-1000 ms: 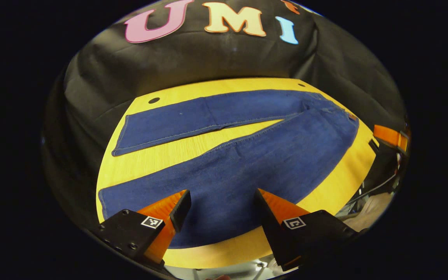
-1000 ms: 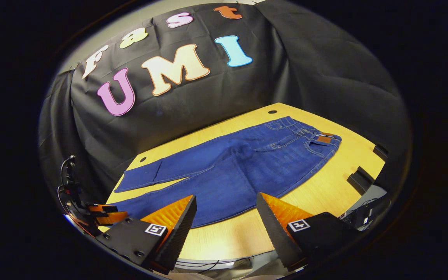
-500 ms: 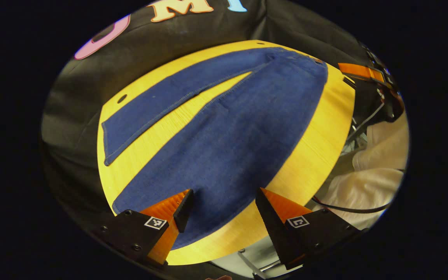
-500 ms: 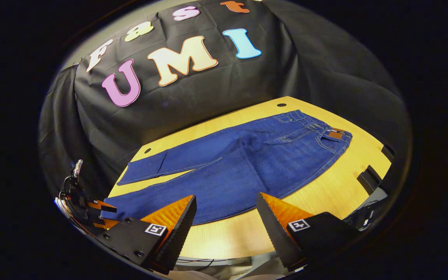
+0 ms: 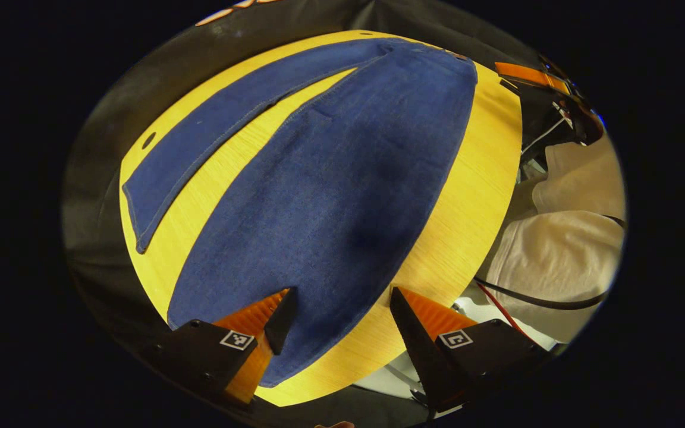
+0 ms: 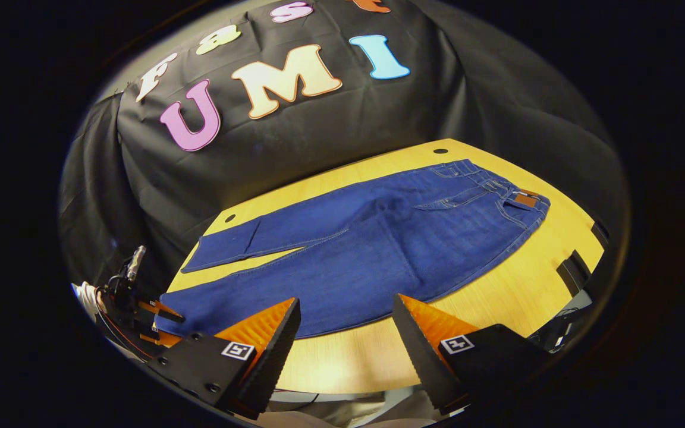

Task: Grasp the waist and the cuffs of the jeans and fold them to make the two legs overlap; first hold the waist and fold one-third of the jeans toward the cuffs, then hold the cuffs and fold the remaining one-third in the same direction to finish folding.

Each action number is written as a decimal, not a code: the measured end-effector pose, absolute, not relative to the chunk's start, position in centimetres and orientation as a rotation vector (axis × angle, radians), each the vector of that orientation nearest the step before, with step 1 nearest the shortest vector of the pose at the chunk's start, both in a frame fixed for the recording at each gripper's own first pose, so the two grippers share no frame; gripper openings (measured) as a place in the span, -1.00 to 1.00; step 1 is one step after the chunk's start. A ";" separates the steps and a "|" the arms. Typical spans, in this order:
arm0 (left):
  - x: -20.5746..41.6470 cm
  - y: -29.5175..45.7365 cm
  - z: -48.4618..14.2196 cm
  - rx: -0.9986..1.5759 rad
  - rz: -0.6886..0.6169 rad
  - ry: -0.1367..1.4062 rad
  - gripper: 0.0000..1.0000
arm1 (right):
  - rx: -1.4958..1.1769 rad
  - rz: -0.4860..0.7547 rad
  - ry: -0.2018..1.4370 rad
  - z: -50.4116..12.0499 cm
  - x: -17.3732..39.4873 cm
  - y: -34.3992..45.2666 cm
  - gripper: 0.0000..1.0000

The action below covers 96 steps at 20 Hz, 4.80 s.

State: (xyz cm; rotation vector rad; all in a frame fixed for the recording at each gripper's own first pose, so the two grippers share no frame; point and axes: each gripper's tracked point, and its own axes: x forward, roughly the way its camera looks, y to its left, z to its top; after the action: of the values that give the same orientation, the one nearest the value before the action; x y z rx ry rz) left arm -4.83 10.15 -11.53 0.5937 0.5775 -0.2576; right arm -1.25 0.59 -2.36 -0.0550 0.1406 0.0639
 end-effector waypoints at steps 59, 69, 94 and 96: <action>-4.5 9.5 -11.6 0.604 -0.101 0.889 -1.00 | -1.262 0.403 1.027 0.5 -0.2 -16.8 0.76; -5.0 9.2 -11.5 0.615 -0.182 0.909 -1.00 | -1.296 0.306 1.037 1.7 1.3 -15.9 -0.91; -3.5 14.2 4.5 0.675 -0.195 1.069 -1.00 | -0.628 0.014 0.680 15.3 9.3 -8.2 -0.95; -1.9 15.5 6.7 0.713 -0.165 1.069 -1.00 | -0.621 0.003 0.653 16.8 10.5 -6.8 -0.95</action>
State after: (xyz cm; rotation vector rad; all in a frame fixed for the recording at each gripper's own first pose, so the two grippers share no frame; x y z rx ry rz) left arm -1.94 15.47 6.71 0.7128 1.0693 -0.1651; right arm 10.48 -6.76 16.84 -0.6210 0.6534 0.0026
